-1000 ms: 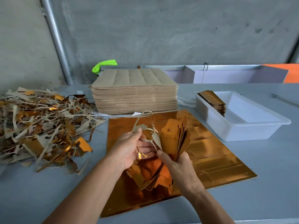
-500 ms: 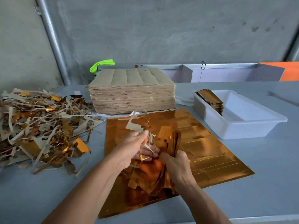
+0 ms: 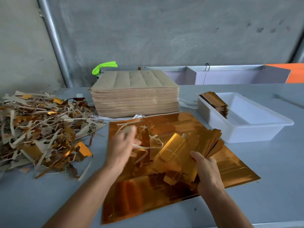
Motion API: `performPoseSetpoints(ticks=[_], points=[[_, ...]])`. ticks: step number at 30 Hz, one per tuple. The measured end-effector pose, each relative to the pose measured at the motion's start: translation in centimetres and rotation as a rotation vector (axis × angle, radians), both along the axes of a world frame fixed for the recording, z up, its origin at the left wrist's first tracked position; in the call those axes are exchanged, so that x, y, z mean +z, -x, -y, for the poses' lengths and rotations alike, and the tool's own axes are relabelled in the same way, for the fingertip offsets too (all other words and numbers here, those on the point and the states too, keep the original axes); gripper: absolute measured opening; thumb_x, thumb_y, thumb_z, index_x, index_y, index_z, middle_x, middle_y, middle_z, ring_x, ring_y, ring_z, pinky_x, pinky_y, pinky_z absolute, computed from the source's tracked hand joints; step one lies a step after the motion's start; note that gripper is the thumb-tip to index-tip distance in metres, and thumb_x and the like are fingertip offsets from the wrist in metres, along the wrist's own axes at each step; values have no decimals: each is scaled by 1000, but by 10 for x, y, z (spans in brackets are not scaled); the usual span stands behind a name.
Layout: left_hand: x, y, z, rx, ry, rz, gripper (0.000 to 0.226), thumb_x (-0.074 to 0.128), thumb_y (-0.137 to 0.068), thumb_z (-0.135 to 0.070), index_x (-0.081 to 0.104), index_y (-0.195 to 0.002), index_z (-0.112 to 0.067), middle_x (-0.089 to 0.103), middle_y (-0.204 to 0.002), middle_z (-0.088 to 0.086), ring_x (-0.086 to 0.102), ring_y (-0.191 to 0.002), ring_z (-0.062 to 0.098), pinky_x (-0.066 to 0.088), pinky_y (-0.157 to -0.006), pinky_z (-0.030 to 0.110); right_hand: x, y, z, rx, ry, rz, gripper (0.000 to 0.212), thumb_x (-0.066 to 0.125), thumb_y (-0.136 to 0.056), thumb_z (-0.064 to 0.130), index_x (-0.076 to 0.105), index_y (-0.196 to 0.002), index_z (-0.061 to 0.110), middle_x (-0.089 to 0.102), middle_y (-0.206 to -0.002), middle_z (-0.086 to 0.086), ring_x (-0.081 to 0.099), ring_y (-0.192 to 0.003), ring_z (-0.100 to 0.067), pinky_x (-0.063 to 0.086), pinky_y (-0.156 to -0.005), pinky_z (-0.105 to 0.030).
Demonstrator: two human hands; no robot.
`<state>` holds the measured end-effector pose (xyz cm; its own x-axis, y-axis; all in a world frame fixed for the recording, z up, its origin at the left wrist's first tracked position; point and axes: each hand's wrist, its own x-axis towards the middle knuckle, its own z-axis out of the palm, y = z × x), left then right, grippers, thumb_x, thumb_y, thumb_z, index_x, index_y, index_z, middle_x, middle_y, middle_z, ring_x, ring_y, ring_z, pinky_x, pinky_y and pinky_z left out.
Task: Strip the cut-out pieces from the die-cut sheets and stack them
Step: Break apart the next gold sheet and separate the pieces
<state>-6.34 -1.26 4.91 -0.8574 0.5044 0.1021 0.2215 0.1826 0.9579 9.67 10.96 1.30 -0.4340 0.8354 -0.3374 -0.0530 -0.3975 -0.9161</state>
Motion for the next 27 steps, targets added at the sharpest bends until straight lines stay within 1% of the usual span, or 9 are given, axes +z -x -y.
performPoseSetpoints(ticks=[2,4,7,9,11,13,19,24,27], points=[[-8,-15,-6,-200,216,-166,49,57,-73,-67,56,-75,-18,60,-67,-6,55,-54,8,49,-52,24,3,5,6,10,26,-17,42,62,-88,31,45,-122,13,60,-115,-13,58,-106,-35,48,-93,-56],[-15,-24,-14,-264,324,-327,37,69,-75,-53,48,-72,-22,54,-66,-8,46,-50,0,36,-45,9,3,10,11,4,42,-39,39,62,-87,32,44,-115,12,60,-109,-13,59,-103,-34,49,-90,-56],[-18,-32,-19,-200,351,-437,33,69,-81,-40,41,-70,-28,49,-68,-10,46,-55,1,31,-41,7,0,19,18,55,-31,-39,37,64,-87,31,52,-113,8,66,-104,-12,64,-99,-31,53,-86,-50],[-18,-31,-19,-196,333,-474,32,68,-83,-37,41,-69,-27,49,-68,-12,46,-56,2,32,-43,8,0,19,21,95,-100,-64,18,68,-85,20,61,-101,13,74,-83,-3,71,-76,-22,58,-64,-37],[-15,-24,-14,-231,270,-403,30,65,-86,-25,41,-68,-21,56,-74,-11,54,-64,1,39,-51,10,2,13,17,97,-85,-70,15,67,-84,11,58,-91,21,73,-78,1,71,-71,-20,57,-57,-35],[-9,-10,-4,-256,125,-209,27,57,-89,-4,42,-69,-12,67,-90,-4,66,-80,6,53,-62,17,2,1,9,80,-60,-88,18,66,-85,9,56,-92,21,71,-91,-5,68,-84,-27,56,-73,-48],[-10,27,22,-69,143,-36,25,40,-89,13,46,-92,-10,63,-90,7,56,-64,15,51,-55,24,1,-20,-7,-13,-138,-70,23,61,-88,5,51,-87,26,61,-92,3,57,-94,-26,48,-86,-51],[-19,16,18,-213,239,5,10,47,-97,-23,50,-107,-20,49,-80,0,44,-66,10,38,-62,27,-6,-4,6,79,-165,21,18,61,-88,6,53,-90,22,61,-90,0,57,-87,-24,49,-83,-48],[-18,3,10,-255,279,-9,65,42,-81,-74,57,-91,-12,47,-72,-2,41,-63,11,34,-60,26,-6,8,13,107,-186,55,20,61,-89,8,51,-80,23,61,-81,0,59,-73,-20,47,-56,-31]])
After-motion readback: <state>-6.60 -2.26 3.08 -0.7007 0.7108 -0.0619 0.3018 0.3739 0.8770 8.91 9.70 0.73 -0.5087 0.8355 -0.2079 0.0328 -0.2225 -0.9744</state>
